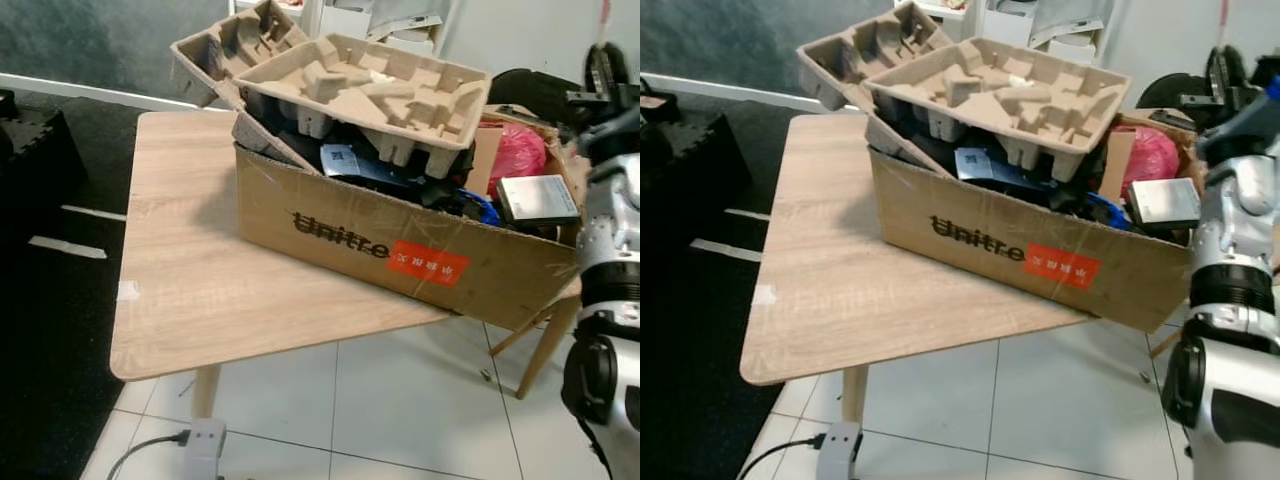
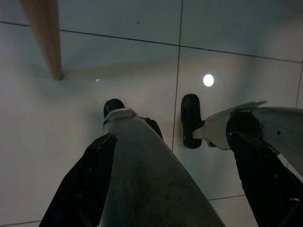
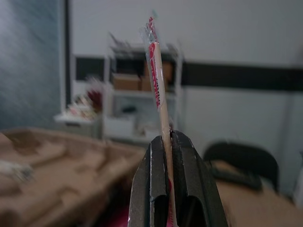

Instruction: Picking trash to rubbish bin

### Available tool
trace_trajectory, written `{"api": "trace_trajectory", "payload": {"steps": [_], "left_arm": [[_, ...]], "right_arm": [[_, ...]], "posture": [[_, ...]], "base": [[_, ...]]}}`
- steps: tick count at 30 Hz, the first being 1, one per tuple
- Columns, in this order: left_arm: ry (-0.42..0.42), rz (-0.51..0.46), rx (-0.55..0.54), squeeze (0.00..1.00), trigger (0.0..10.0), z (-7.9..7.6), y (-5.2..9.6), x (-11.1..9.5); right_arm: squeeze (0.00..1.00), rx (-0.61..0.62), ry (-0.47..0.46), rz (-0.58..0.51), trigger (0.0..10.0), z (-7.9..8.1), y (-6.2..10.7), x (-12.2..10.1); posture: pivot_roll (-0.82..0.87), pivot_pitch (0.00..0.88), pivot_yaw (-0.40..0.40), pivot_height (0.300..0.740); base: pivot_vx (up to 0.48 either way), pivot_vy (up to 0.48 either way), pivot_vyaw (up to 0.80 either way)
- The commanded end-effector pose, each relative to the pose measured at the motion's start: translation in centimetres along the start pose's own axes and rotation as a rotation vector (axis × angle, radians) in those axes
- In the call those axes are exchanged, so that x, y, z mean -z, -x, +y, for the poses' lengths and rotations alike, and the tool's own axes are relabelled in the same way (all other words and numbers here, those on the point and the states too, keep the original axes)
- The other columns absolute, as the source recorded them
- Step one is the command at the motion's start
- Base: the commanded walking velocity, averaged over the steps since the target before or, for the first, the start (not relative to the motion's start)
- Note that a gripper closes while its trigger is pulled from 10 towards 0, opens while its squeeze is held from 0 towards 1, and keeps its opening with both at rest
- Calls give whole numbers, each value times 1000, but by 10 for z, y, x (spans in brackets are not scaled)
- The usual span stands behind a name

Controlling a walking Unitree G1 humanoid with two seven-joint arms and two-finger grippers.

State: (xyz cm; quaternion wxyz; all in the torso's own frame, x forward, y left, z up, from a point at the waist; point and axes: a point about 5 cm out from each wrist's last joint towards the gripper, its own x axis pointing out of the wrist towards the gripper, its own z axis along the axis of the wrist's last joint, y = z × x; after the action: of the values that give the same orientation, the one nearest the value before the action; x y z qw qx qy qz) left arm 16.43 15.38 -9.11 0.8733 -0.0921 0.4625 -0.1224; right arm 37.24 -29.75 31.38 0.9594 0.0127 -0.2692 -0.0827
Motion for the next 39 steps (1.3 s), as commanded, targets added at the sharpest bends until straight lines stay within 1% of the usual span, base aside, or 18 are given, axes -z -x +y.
{"api": "trace_trajectory", "payload": {"steps": [1,4,8,10,12,17,18,20,21,26,32,33,34,35,36,37,38,39], "left_arm": [[5,34,11,0,10000,-3,1,9],[-1,35,14,0,10000,-3,0,9],[-9,37,18,0,10000,-4,0,8],[-10,37,18,0,10000,-5,0,8],[-10,37,20,0,10000,-6,-1,8],[-7,38,22,0,10000,-7,-1,9],[-8,38,23,0,10000,-7,-1,9],[-8,38,23,0,10000,-7,-1,9],[-8,39,23,0,10000,-7,-1,9],[-14,42,27,0,10000,-8,-1,9],[-12,41,29,0,10000,-9,-1,10],[-11,41,30,0,10000,-10,-2,10],[-11,41,30,0,10000,-10,-2,10],[-9,41,30,0,10000,-10,-2,10],[-6,41,30,0,10000,-10,-2,10],[-3,42,30,0,10000,-10,-2,10],[-3,42,30,0,10000,-10,-2,10],[2,43,31,0,10000,-10,-2,11]], "right_arm": [[0,22,-4,68,10000,-2,2,11],[0,16,-46,106,10000,0,3,15],[0,-51,-75,148,10000,7,3,18],[0,-77,-96,147,10000,10,3,18],[0,-183,-173,130,10000,23,2,14],[0,-251,-207,113,10000,33,1,8],[553,-254,-211,109,10000,33,1,8],[553,-254,-211,109,10000,33,1,8],[1000,-254,-215,107,10000,34,1,6],[1000,-232,-239,60,10000,30,-1,-5],[1000,-196,-323,-107,10000,20,-4,-36],[820,-182,-369,-165,10000,14,-5,-47],[820,-182,-369,-165,10000,14,-5,-47],[275,-138,-399,-222,10000,3,-4,-57],[0,-56,-377,-248,10000,-15,-3,-62],[0,44,-327,-244,10000,-32,-1,-62],[0,44,-327,-244,10000,-32,-1,-62],[0,135,-281,-223,10000,-48,2,-59]], "posture": [[51,63,-69,740],[49,61,-69,740],[42,60,-72,740],[42,59,-73,740],[41,56,-77,740],[40,53,-77,740],[40,52,-78,740],[40,52,-78,740],[41,52,-78,740],[37,52,-78,740],[37,55,-78,740],[37,57,-79,740],[37,57,-79,740],[39,59,-80,740],[36,61,-82,740],[35,62,-82,740],[35,62,-82,740],[34,64,-81,740]], "base": [[0,0,0],[0,0,0],[0,0,0],[0,0,0],[0,0,0],[0,0,0],[0,0,0],[0,0,0],[0,0,0],[0,0,0],[0,0,0],[0,0,0],[0,0,0],[0,0,0],[0,0,0],[0,0,0],[0,0,0],[0,0,0]]}}
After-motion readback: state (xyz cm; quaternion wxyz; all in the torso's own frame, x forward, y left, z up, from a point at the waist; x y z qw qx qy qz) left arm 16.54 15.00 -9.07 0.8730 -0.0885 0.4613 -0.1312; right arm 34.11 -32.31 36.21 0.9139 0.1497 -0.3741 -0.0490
